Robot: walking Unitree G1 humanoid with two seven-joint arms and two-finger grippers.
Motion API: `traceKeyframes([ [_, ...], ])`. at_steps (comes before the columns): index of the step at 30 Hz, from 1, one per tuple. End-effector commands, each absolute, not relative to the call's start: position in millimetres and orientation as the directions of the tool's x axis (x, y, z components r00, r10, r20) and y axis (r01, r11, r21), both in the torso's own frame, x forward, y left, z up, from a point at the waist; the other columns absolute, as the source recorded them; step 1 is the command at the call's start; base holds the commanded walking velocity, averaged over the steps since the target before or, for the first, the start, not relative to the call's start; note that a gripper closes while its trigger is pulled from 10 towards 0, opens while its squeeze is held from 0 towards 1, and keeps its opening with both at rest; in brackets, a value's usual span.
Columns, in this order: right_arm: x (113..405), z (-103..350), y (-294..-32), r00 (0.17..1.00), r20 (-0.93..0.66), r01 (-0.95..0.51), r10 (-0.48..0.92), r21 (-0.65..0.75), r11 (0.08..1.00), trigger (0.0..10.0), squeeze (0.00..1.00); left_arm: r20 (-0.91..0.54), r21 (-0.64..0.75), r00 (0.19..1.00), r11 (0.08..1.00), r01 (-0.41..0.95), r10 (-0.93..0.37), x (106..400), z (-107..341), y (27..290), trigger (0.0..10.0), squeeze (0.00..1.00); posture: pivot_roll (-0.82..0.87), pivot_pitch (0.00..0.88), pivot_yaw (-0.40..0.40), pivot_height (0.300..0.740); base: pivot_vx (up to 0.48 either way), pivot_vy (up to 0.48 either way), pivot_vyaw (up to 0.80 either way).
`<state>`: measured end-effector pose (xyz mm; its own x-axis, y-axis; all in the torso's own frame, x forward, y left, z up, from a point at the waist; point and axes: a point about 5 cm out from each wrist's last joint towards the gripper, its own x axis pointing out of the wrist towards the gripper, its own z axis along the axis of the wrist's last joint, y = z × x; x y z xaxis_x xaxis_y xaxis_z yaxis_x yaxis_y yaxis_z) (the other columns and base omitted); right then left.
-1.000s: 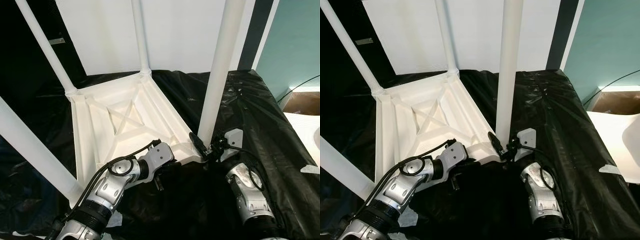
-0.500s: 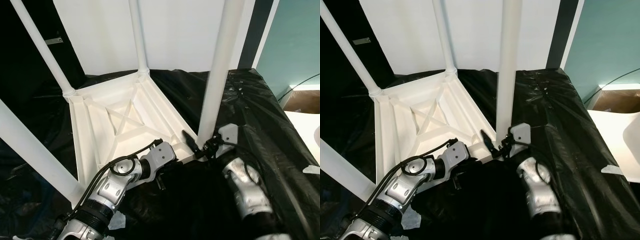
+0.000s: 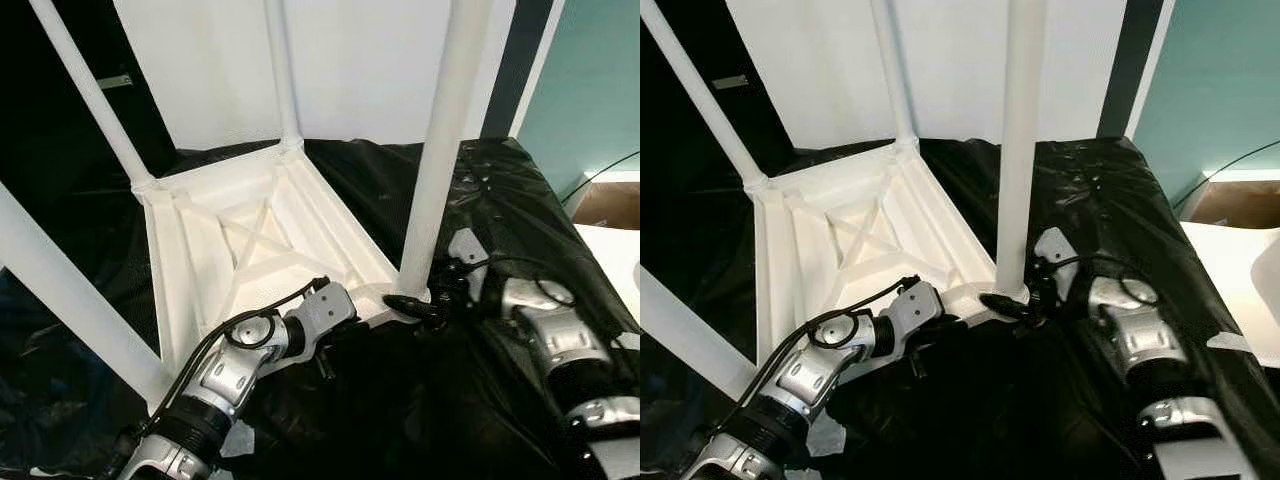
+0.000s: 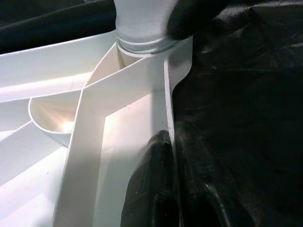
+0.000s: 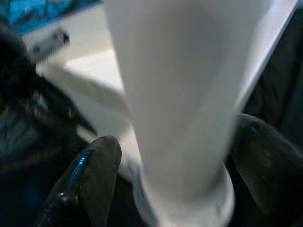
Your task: Building children table
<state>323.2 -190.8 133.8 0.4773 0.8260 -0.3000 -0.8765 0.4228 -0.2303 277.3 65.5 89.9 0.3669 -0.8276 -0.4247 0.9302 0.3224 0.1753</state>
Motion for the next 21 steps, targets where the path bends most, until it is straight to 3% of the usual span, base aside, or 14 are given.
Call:
traceKeyframes([
  [1,327.2,138.5,-194.3,0.448,-0.311,-0.89,0.838,-0.239,0.388,0.0,0.0,-0.626,0.037,0.302,0.359,0.932,-0.719,253.7,34.8,85.1,10.0,0.0,0.02,0.0,0.025,0.74,0.0,0.0,0.0],
  [8,332.8,149.4,-203.2,0.436,-0.285,-0.894,0.854,-0.242,0.376,0.0,0.0,-0.624,0.034,0.304,0.363,0.931,-0.72,252.9,34.5,84.7,10.0,0.0,0.03,0.0,0.024,0.74,0.0,0.0,0.0],
  [16,318.3,132.6,-186.9,0.46,-0.161,-0.881,0.873,-0.206,0.426,0.0,0.0,-0.624,0.03,0.301,0.363,0.931,-0.721,251.2,33.6,84.1,10.0,0.0,0.02,0.0,0.024,0.74,0.0,0.0,0.0],
  [19,298.4,117.7,-154.5,0.733,0.106,-0.665,0.672,-0.101,0.74,0.0,0.0,-0.625,0.028,0.298,0.361,0.932,-0.722,250.6,33.3,84.0,10.0,0.0,0.02,0.0,0.028,0.74,0.0,0.0,0.0],
  [20,298.4,117.7,-154.5,0.733,0.106,-0.665,0.672,-0.101,0.74,0.0,0.0,-0.625,0.028,0.298,0.361,0.932,-0.722,250.6,33.3,84.0,10.0,0.0,0.02,0.0,0.028,0.74,0.0,0.0,0.0],
  [21,293.1,116.1,-152.6,0.815,0.151,-0.556,0.559,-0.066,0.829,0.0,0.0,-0.625,0.028,0.298,0.361,0.932,-0.722,250.8,33.3,84.0,10.0,0.0,0.02,0.0,0.028,0.74,0.0,0.0,0.0],
])
